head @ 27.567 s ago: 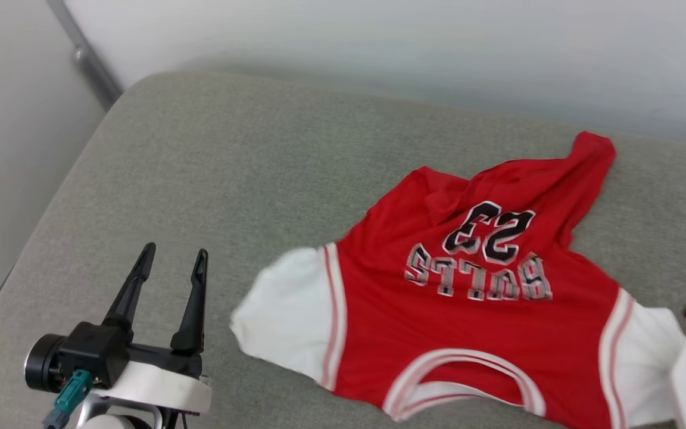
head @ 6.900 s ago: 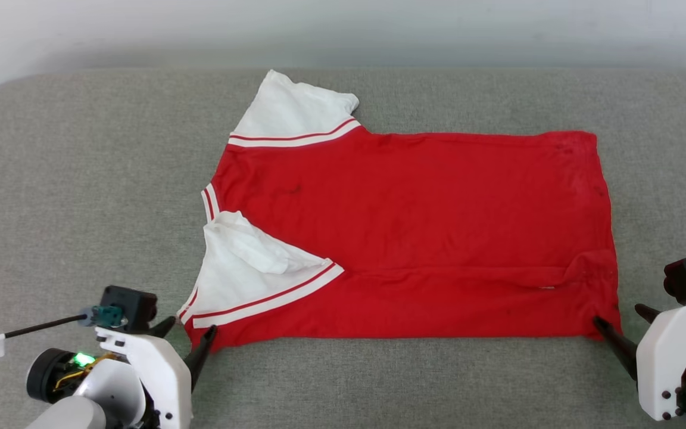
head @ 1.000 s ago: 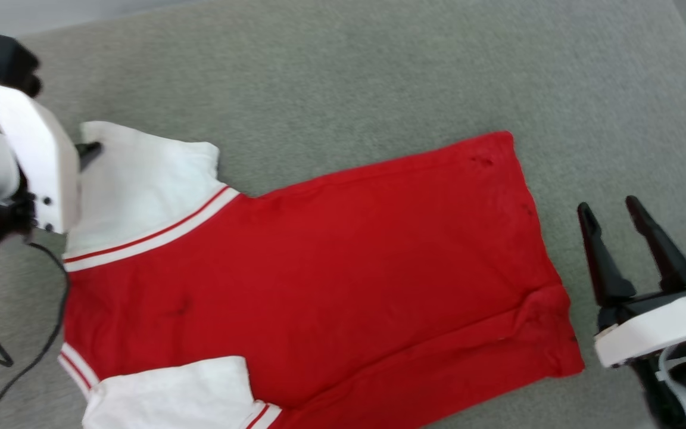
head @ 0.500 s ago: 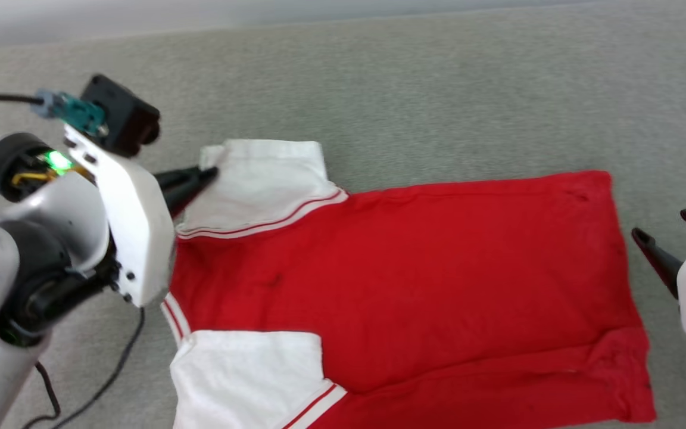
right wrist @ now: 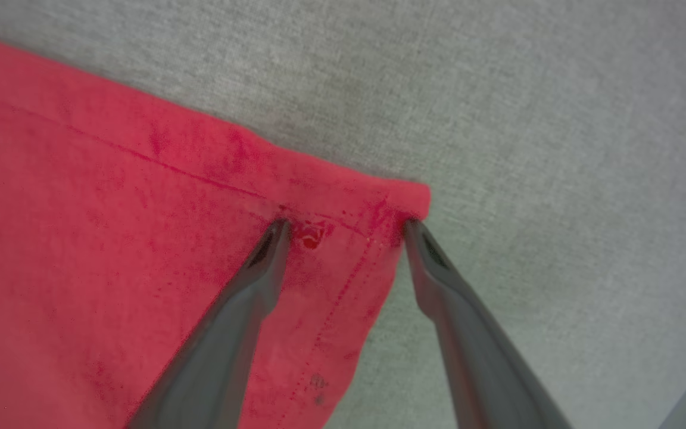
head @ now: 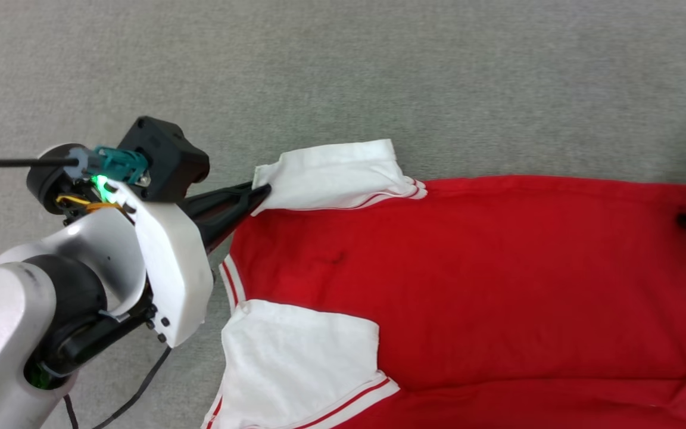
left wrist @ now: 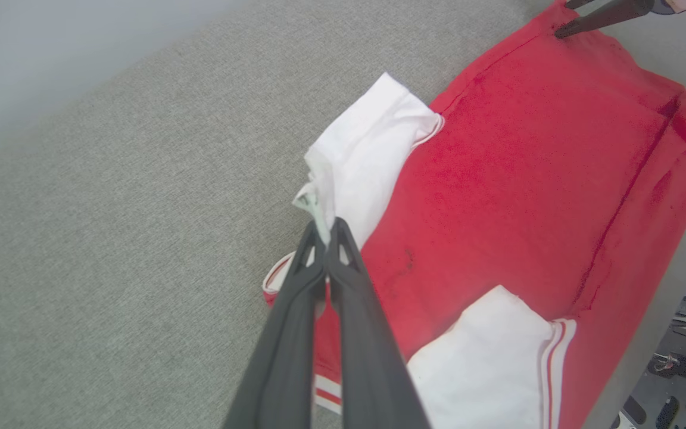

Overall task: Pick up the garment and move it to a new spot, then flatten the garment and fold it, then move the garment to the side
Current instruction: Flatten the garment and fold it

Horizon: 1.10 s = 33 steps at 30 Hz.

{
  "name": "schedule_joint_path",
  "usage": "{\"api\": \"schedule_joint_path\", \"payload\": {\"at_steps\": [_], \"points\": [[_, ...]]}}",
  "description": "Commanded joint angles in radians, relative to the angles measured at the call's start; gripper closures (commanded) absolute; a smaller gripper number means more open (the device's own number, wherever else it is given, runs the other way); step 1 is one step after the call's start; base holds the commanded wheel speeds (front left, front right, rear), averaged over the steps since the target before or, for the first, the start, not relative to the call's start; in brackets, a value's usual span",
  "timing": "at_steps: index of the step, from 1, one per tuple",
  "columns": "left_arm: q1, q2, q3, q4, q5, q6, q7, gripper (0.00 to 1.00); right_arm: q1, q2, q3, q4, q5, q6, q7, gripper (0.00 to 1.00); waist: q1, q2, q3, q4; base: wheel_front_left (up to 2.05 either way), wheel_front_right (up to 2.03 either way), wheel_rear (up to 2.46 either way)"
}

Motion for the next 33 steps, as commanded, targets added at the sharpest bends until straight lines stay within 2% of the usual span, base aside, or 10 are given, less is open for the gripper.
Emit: {"api": "schedule_joint_path", "payload": {"at_steps": [1,7,8,9,15,22,26,33], "points": [[0.003,-0.005,-0.010,-0.009,0.009,-0.001,-0.014,1.00,-0.022,-0.012,0.017,0.045,-0.021,-0.001,0.006,0.00,0.0000,0.0000,0.026,0.035,0.00,0.00,0.00],[-0.011,-0.027,-0.029,0.003,-0.002,-0.002,-0.051,1.00,0.033,0.010,0.052,0.153,-0.005,-0.001,0.021,0.00,0.0000,0.0000,0.037,0.061,0.00,0.00,0.00],[-0.016,-0.024,-0.035,0.009,0.005,-0.002,-0.055,1.00,0.049,0.016,0.054,0.170,0.005,-0.001,0.023,0.52,0.0000,0.0000,0.038,0.063,0.00,0.00,0.00],[-0.020,-0.025,-0.042,0.014,0.009,-0.002,-0.058,1.00,0.062,0.017,0.057,0.180,0.012,-0.001,0.022,1.00,0.0000,0.0000,0.038,0.065,0.00,0.00,0.00],[-0.003,-0.020,-0.041,0.065,0.019,0.000,-0.103,1.00,0.056,0.006,0.031,0.179,0.037,-0.001,-0.056,1.00,0.0000,0.0000,0.009,0.051,0.00,0.00,0.00],[0.068,-0.018,-0.040,0.128,0.025,0.023,-0.152,1.00,0.052,0.005,-0.010,0.128,0.065,-0.001,-0.136,1.00,0.0000,0.0000,-0.092,0.019,0.00,0.00,0.00],[0.133,-0.011,-0.042,0.139,0.017,0.046,-0.174,1.00,0.120,-0.003,-0.028,0.082,0.078,-0.001,-0.163,1.00,0.0000,0.0000,-0.167,0.009,0.00,0.00,0.00],[0.312,0.029,-0.038,0.091,-0.005,0.110,-0.212,1.00,0.320,0.045,-0.091,-0.029,0.119,-0.001,-0.182,1.00,0.0000,0.0000,-0.270,-0.001,0.00,0.00,0.00]]}}
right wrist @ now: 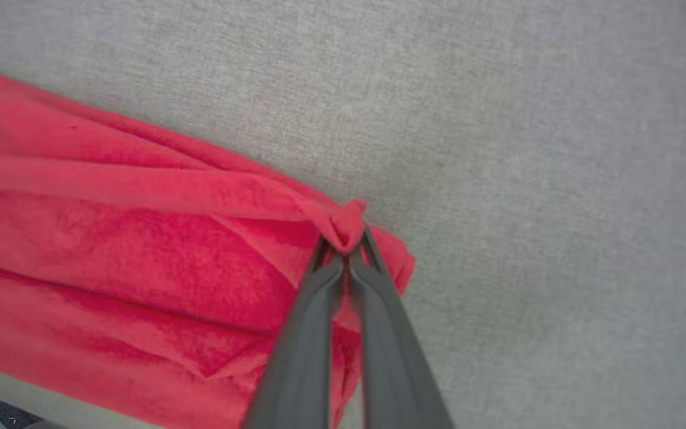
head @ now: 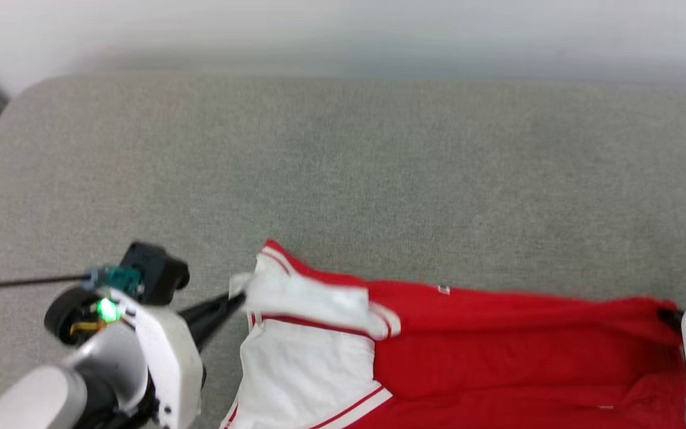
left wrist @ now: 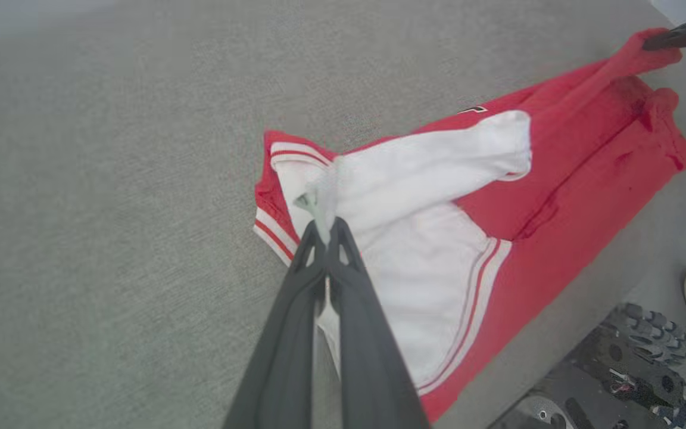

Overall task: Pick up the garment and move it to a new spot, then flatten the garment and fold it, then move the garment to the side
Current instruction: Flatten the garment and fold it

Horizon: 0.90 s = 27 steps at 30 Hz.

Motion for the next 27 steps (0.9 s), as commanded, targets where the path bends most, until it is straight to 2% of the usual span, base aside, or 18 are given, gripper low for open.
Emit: {"api": "schedule_joint_path", "payload": {"at_steps": [1,7,11,21,22,23,24,25,27], "points": [[0.045,0.013,0.002,-0.015,-0.006,0.015,-0.008,1.00,0.049,0.003,-0.017,-0.027,0.004,-0.001,-0.003,1.00,0.0001,-0.0001,-0.043,-0.006,0.00,0.00,0.00],[0.192,0.054,-0.031,-0.044,-0.013,0.049,-0.009,1.00,0.233,0.034,-0.049,-0.107,0.035,-0.001,0.023,1.00,0.0001,-0.0001,-0.070,0.003,0.00,0.00,0.00],[0.240,0.054,-0.067,-0.025,0.000,0.051,-0.003,1.00,0.315,0.008,-0.038,-0.127,0.013,-0.001,0.044,1.00,0.0001,-0.0001,-0.067,0.008,0.00,0.00,0.00],[0.229,0.004,-0.158,0.095,0.065,0.020,0.003,1.00,0.314,0.007,0.019,-0.064,0.022,-0.001,-0.013,1.00,0.0001,-0.0001,-0.031,0.014,0.00,0.00,0.00],[0.227,-0.004,-0.162,0.111,0.067,0.016,-0.001,1.00,0.308,0.006,0.024,-0.061,0.023,-0.001,-0.025,0.64,0.0001,-0.0001,-0.028,0.015,0.00,0.00,0.00],[0.225,-0.011,-0.166,0.125,0.070,0.011,-0.005,1.00,0.302,0.005,0.027,-0.058,0.022,-0.001,-0.040,0.00,0.0001,-0.0001,-0.027,0.015,0.00,0.00,0.00],[0.222,-0.016,-0.171,0.138,0.072,0.009,-0.009,1.00,0.300,0.005,0.028,-0.051,0.022,-0.001,-0.050,0.00,0.0001,-0.0001,-0.026,0.016,0.00,0.00,0.00],[0.217,-0.021,-0.173,0.150,0.072,0.006,-0.010,0.96,0.298,0.004,0.031,-0.044,0.024,-0.001,-0.057,0.00,0.0001,-0.0001,-0.026,0.016,0.00,0.00,0.00],[0.211,-0.027,-0.177,0.165,0.080,-0.001,-0.021,0.00,0.295,-0.004,0.035,-0.032,0.031,-0.001,-0.065,0.00,0.0001,-0.0001,-0.034,0.017,0.00,0.00,0.00]]}}
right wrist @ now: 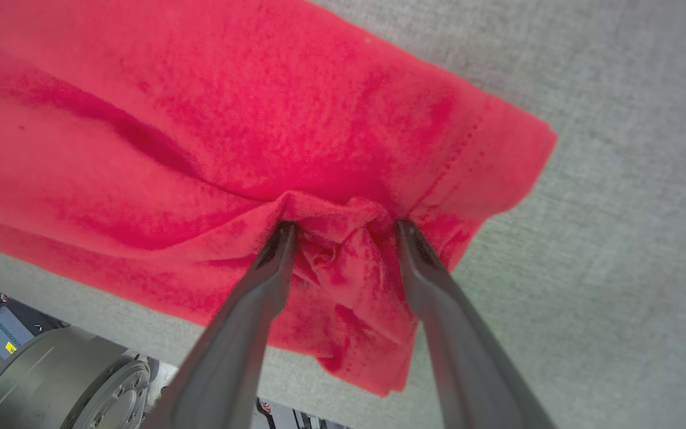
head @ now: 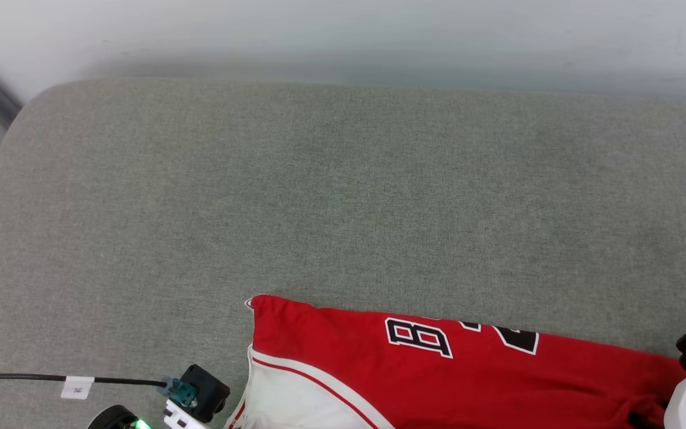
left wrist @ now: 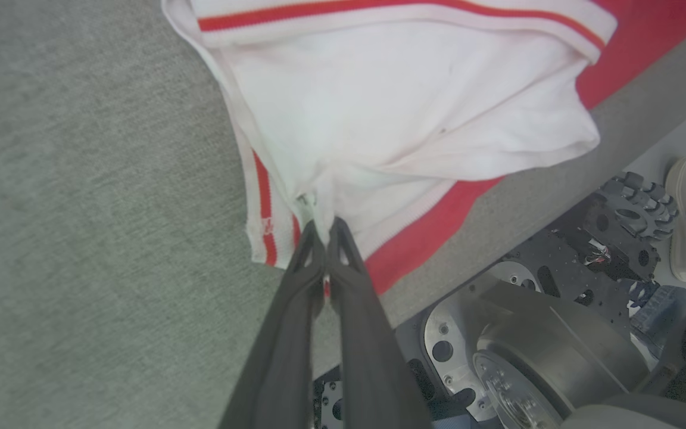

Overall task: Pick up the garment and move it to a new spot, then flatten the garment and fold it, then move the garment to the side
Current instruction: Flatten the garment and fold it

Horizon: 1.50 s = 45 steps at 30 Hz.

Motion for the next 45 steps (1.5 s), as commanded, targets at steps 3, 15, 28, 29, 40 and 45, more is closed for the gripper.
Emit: {"api": "schedule_joint_path", "payload": {"at_steps": [3,15,28,29,40,45], "points": [[-0.010,-0.016,0.007,0.019,0.004,-0.005,-0.037,0.00,-0.006,-0.010,0.000,0.012,0.019,-0.001,-0.016,0.00,0.0001,0.0000,-0.028,-0.001,0.00,0.00,0.00],[-0.016,-0.101,0.146,-0.008,0.037,0.086,-0.345,0.00,0.052,0.029,-0.170,-0.207,0.026,-0.001,0.052,0.00,0.0001,0.0000,-0.095,-0.025,0.00,0.00,0.00],[0.005,-0.244,0.329,0.064,0.220,0.184,-0.744,0.00,0.053,0.344,-0.405,-0.188,-0.111,-0.001,0.050,0.00,0.0001,0.0000,-0.067,-0.038,0.00,0.00,0.00],[0.003,-0.264,0.358,0.043,0.254,0.187,-0.746,0.00,0.047,0.364,-0.417,-0.176,-0.117,-0.001,0.043,0.00,0.0001,0.0000,-0.062,-0.037,0.00,0.00,0.00],[0.076,-0.433,0.540,-0.076,0.548,0.075,-0.746,0.00,-0.003,0.480,-0.481,0.007,-0.166,-0.001,-0.064,0.00,0.0001,0.0000,-0.008,-0.006,0.00,0.00,0.00],[0.080,-0.476,0.574,-0.068,0.599,0.018,-0.746,0.00,-0.009,0.514,-0.445,0.112,-0.145,-0.001,-0.065,0.00,0.0001,0.0000,-0.002,0.008,0.00,0.00,0.00]]}}
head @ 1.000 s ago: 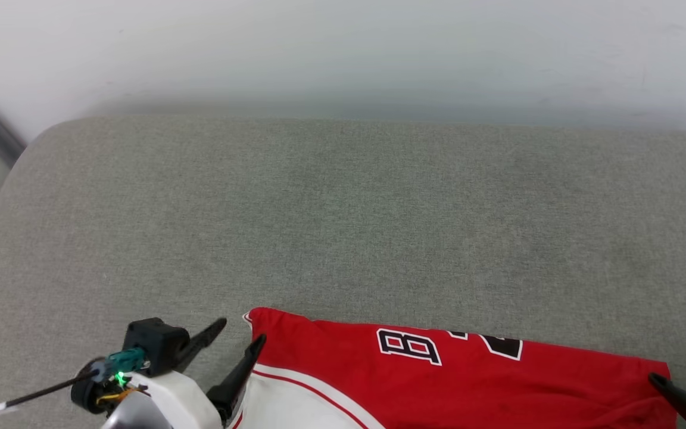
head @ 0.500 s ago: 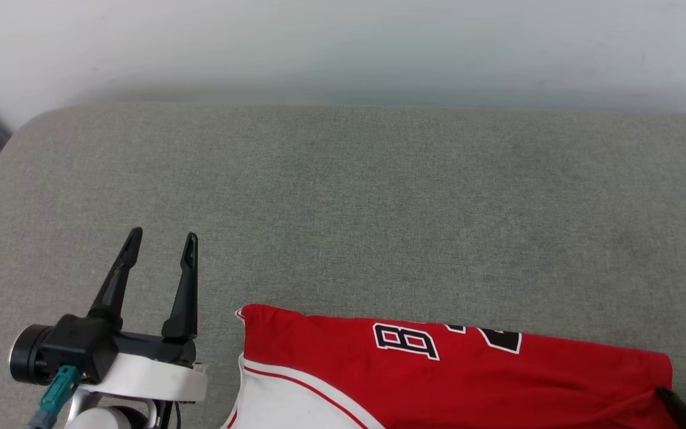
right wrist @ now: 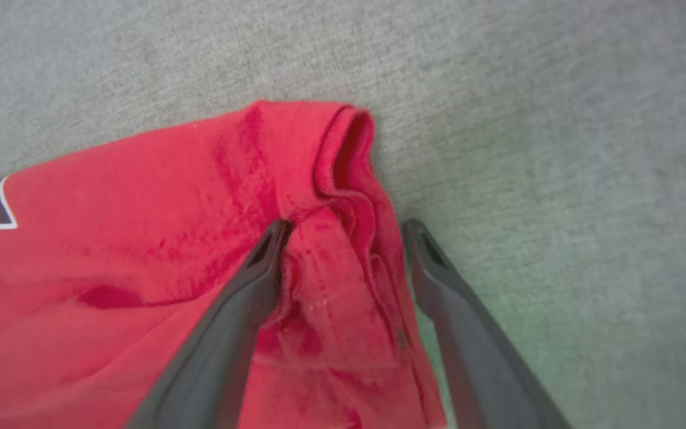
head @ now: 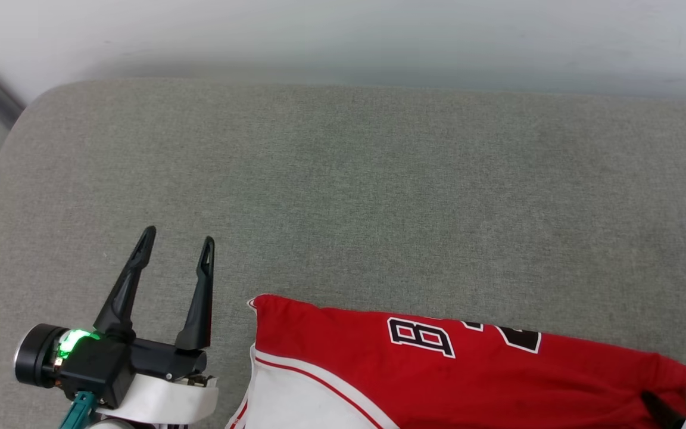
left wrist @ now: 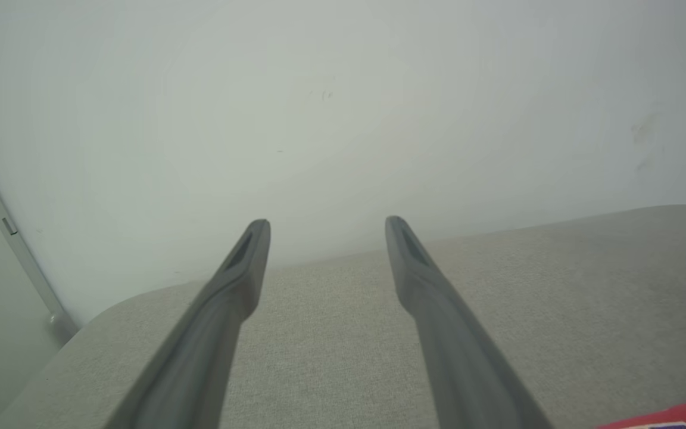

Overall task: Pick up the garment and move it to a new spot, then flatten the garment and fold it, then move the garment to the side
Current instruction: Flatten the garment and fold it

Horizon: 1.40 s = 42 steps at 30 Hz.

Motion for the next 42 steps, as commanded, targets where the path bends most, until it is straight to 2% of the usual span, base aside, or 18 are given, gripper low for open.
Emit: {"api": "schedule_joint_path", "payload": {"at_steps": [1,2,3,4,5,6,13,22,25,29,36,42], "points": [[0.010,-0.013,0.012,0.002,0.011,-0.011,-0.004,0.00,0.011,0.037,0.046,0.055,0.015,0.002,0.017,0.00,0.0000,0.0000,-0.001,0.003,0.00,0.00,0.00],[0.012,-0.021,0.020,0.004,0.017,-0.019,-0.004,0.00,0.019,0.044,0.069,0.067,0.025,0.002,0.025,0.00,0.0000,0.0000,-0.002,0.005,0.00,0.00,0.00],[0.015,-0.027,0.026,0.006,0.023,-0.028,-0.004,0.00,0.027,0.050,0.087,0.076,0.032,0.004,0.034,0.07,0.0000,0.0000,-0.003,0.005,0.00,0.00,0.00],[0.017,-0.033,0.033,0.008,0.028,-0.036,-0.004,0.00,0.033,0.053,0.102,0.082,0.037,0.006,0.036,0.21,0.0000,0.0000,-0.004,0.005,0.00,0.00,0.00],[0.017,-0.038,0.041,0.010,0.033,-0.043,-0.004,0.00,0.037,0.055,0.109,0.086,0.040,0.006,0.031,0.96,0.0000,0.0000,-0.006,0.005,0.00,0.00,0.00],[0.017,-0.045,0.047,0.013,0.038,-0.051,-0.004,0.00,0.040,0.056,0.116,0.088,0.043,0.006,0.027,1.00,0.0000,0.0000,-0.008,0.004,0.00,0.00,0.00],[0.022,-0.077,0.077,0.034,0.051,-0.088,-0.004,0.00,0.018,-0.006,0.078,0.055,0.008,-0.001,-0.042,1.00,0.0000,0.0000,-0.025,-0.012,0.00,0.00,0.00],[0.040,-0.100,0.078,0.057,0.058,-0.116,-0.004,0.00,-0.011,-0.148,-0.051,0.041,-0.039,0.000,-0.070,1.00,0.0000,0.0000,-0.046,-0.025,0.00,0.00,0.00],[0.040,-0.104,0.077,0.062,0.059,-0.120,-0.003,0.00,-0.018,-0.177,-0.069,0.051,-0.051,0.000,-0.074,1.00,0.0000,0.0000,-0.055,-0.027,0.00,0.00,0.00],[0.056,-0.113,0.079,0.071,0.042,-0.124,-0.003,0.00,-0.011,-0.154,-0.019,0.010,0.029,0.000,-0.021,1.00,0.0000,0.0000,-0.075,-0.033,0.00,0.00,0.00],[0.062,-0.115,0.078,0.067,0.036,-0.126,-0.003,0.00,0.053,-0.108,0.119,-0.179,0.106,0.000,0.084,1.00,0.0000,0.0000,-0.098,-0.041,0.00,0.00,0.00],[0.055,-0.122,0.079,0.061,0.041,-0.127,-0.003,0.00,0.065,-0.011,0.229,-0.315,0.194,0.000,0.160,1.00,0.0000,0.0000,-0.098,-0.031,0.00,0.00,0.00]]}}
